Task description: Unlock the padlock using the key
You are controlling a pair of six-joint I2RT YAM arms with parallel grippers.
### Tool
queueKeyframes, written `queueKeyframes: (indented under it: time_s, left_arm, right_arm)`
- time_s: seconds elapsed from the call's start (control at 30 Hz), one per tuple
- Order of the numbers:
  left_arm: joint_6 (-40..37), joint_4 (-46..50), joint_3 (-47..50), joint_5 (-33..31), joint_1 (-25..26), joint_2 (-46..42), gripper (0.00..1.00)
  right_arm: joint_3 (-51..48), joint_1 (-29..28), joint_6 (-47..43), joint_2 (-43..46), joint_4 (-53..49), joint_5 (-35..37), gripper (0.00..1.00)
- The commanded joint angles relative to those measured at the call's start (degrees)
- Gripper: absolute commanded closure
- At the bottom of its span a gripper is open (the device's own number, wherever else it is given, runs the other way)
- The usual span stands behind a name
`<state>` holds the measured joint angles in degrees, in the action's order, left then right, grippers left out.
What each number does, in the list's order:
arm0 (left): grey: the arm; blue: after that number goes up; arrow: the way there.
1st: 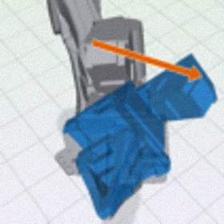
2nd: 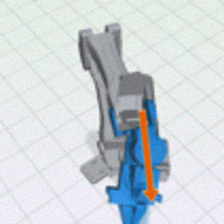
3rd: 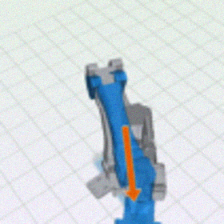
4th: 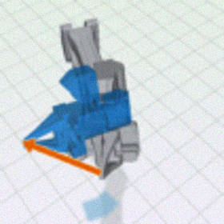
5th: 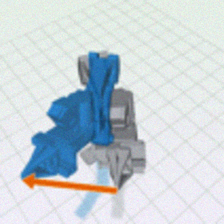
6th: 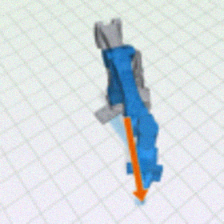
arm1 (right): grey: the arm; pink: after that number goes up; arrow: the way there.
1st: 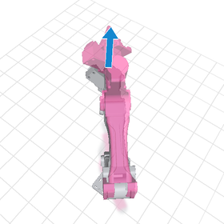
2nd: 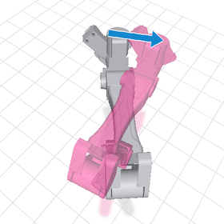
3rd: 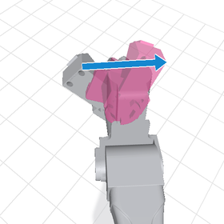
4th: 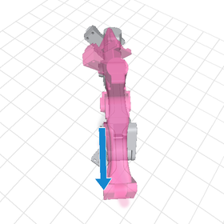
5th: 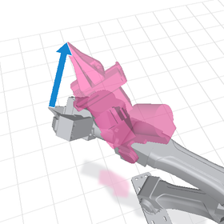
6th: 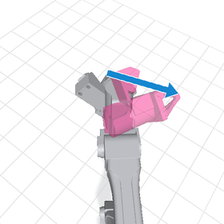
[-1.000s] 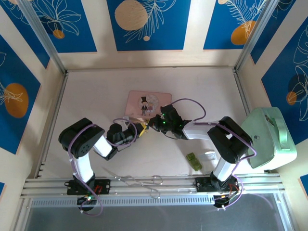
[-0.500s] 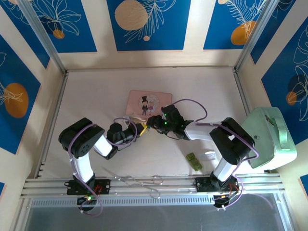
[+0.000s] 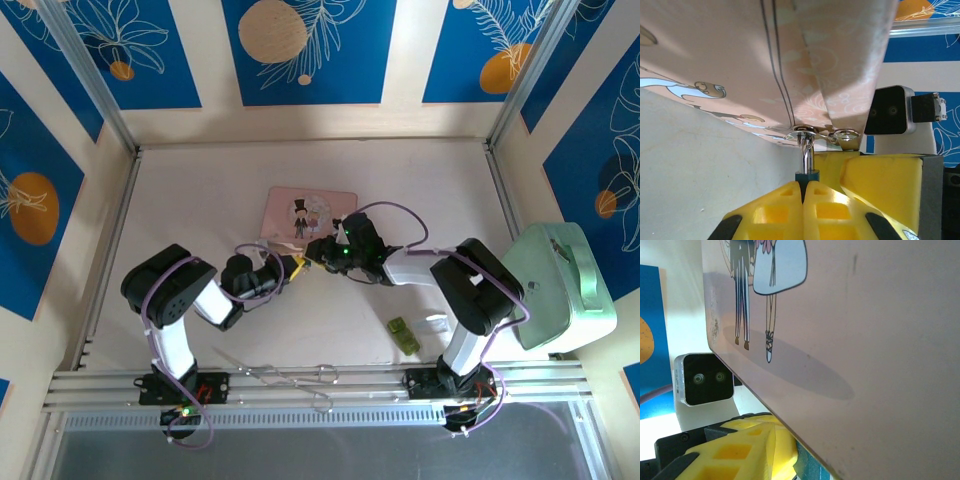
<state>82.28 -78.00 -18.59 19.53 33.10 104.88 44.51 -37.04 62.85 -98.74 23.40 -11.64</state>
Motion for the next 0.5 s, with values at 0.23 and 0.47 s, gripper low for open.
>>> queueKeyframes:
  time_s: [0.23,0.47]
  left_arm:
    - [0.07,-2.69,-1.1,2.71,-0.34,-0.02,0.94]
    - [-0.1,-2.69,-1.1,2.88,-0.32,-0.29,0.95]
  right_arm:
    - [0.08,-0.97,3.63,-4.71,-7.88,-2.91,0.64]
    - [1.18,-1.28,4.69,-5.56,-11.59,-1.21,0.63]
